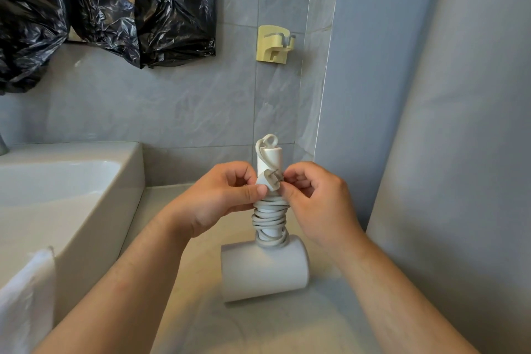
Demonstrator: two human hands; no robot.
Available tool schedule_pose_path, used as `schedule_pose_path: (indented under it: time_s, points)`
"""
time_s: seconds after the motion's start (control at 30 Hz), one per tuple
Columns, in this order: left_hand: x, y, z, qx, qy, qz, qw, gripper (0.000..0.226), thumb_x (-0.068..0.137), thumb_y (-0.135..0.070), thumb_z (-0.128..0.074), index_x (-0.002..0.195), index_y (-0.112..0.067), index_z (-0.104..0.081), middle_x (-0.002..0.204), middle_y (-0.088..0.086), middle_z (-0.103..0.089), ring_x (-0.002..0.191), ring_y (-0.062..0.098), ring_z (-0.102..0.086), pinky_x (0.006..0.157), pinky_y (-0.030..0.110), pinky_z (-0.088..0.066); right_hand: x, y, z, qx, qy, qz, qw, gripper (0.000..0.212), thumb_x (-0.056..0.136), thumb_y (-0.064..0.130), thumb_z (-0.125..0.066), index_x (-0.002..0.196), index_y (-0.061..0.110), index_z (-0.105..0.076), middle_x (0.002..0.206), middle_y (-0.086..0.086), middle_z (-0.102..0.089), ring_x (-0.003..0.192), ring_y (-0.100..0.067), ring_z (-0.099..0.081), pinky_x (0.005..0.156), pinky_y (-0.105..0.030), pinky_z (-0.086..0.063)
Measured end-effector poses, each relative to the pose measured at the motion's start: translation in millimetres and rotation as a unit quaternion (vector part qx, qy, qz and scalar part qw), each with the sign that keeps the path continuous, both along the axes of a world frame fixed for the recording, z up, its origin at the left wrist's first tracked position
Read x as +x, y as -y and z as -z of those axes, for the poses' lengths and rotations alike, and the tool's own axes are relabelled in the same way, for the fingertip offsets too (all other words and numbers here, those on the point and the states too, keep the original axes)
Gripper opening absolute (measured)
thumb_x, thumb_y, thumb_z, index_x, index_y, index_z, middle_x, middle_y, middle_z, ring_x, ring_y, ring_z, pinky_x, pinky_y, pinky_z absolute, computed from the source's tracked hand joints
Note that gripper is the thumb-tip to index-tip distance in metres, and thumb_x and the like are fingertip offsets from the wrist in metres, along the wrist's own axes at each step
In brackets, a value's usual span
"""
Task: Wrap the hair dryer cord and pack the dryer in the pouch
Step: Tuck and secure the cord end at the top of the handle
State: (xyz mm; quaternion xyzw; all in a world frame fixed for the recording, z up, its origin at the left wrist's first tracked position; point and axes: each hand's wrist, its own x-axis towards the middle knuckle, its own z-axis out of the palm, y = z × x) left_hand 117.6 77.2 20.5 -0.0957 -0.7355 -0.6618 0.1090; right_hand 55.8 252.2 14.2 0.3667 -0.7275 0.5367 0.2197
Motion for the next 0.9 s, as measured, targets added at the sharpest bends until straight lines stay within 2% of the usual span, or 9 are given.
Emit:
schedule_pose_path:
  time_s: [0.1,0.17,0.27,0.47,0.6,0.7,0.77,0.83,0.9]
  points:
    - [-0.9,-1.5,-1.2,0.000,-0.001,-0.015,1.000,0.041,0.070,-0.022,-0.077,0.092,0.006,-0.058,0.088,0.019,-0.061,0.084,0.026,-0.066,0.083,0.035,-0.057,1.0,1.0,-0.1,0.022,-0.027,0.016,0.999,0.007,0.083,0.017,-0.069,0.081,0.023,-0.065,0.074,0.007,-0.069,0.070,-0.011,-0.064,0.067,-0.037,-0.054]
    - [-1.4,-3.1,-2.9,-0.012,-0.009,-0.041,0.999,0.046,0.062,-0.029,-0.077,0.085,0.005,-0.058,0.079,0.016,-0.058,0.076,0.023,-0.063,0.078,0.033,-0.058,0.6,2.8,1.4,0.043,-0.063,0.027,0.997,0.005,0.087,0.014,-0.062,0.084,0.018,-0.062,0.075,0.005,-0.066,0.071,-0.016,-0.061,0.066,-0.035,-0.051]
    - [-1.7,-5.2,-5.7,-0.045,-0.023,-0.069,0.996,0.056,0.057,-0.035,-0.074,0.077,0.013,-0.052,0.073,0.014,-0.052,0.069,0.021,-0.056,0.067,0.023,-0.053,3.3,5.4,4.7,0.047,-0.073,0.030,0.996,0.008,0.092,0.013,-0.053,0.087,0.017,-0.056,0.077,0.008,-0.057,0.071,-0.010,-0.053,0.064,-0.019,-0.041]
    - [-0.9,-8.2,-11.8,-0.091,-0.028,-0.070,0.993,0.067,0.059,-0.037,-0.071,0.085,0.021,-0.050,0.077,0.016,-0.052,0.075,0.025,-0.054,0.077,0.036,-0.053,10.7,9.0,8.4,0.032,-0.026,0.020,0.999,0.025,0.096,0.018,-0.046,0.077,0.033,-0.039,0.076,0.014,-0.049,0.070,0.003,-0.047,0.058,-0.009,-0.036]
    - [-1.9,-13.7,-15.0,-0.130,-0.020,-0.101,0.986,0.063,0.059,-0.039,-0.070,0.079,0.017,-0.048,0.071,0.013,-0.048,0.070,0.022,-0.050,0.078,0.051,-0.052,11.6,9.0,7.5,0.009,0.018,0.009,1.000,0.019,0.092,0.026,-0.044,0.074,0.030,-0.038,0.072,0.012,-0.046,0.065,0.000,-0.044,0.055,-0.012,-0.034]
    - [-1.1,-15.8,-17.5,-0.166,-0.007,-0.112,0.980,0.058,0.059,-0.039,-0.069,0.076,0.013,-0.051,0.068,0.012,-0.049,0.068,0.022,-0.051,0.084,0.063,-0.050,10.3,8.8,4.5,-0.048,0.097,-0.064,0.992,0.014,0.083,0.031,-0.044,0.070,0.028,-0.041,0.064,0.013,-0.043,0.061,-0.008,-0.038,0.060,-0.028,-0.036]
    - [0.1,-16.3,-18.5,-0.172,0.001,-0.110,0.979,0.059,0.058,-0.039,-0.068,0.077,0.014,-0.052,0.068,0.012,-0.050,0.068,0.022,-0.052,0.083,0.061,-0.052,10.0,9.0,3.4,-0.066,0.126,-0.092,0.986,0.015,0.082,0.034,-0.046,0.068,0.028,-0.043,0.062,0.014,-0.042,0.061,-0.011,-0.038,0.061,-0.035,-0.035]
    - [2.0,-17.5,-20.1,-0.170,0.007,-0.101,0.980,0.060,0.058,-0.039,-0.067,0.076,0.016,-0.050,0.067,0.012,-0.046,0.065,0.021,-0.047,0.073,0.050,-0.051,11.1,9.4,2.5,-0.057,0.119,-0.088,0.987,0.016,0.083,0.035,-0.047,0.071,0.024,-0.044,0.064,0.011,-0.044,0.061,-0.009,-0.039,0.061,-0.033,-0.037]
    - [4.3,-19.5,-22.4,-0.194,0.008,-0.106,0.975,0.059,0.058,-0.042,-0.066,0.071,0.014,-0.049,0.064,0.010,-0.041,0.064,0.022,-0.039,0.066,0.041,-0.037,11.2,9.9,2.4,-0.057,0.112,-0.086,0.988,0.016,0.083,0.035,-0.047,0.073,0.022,-0.045,0.067,0.009,-0.045,0.061,-0.007,-0.040,0.061,-0.028,-0.037]
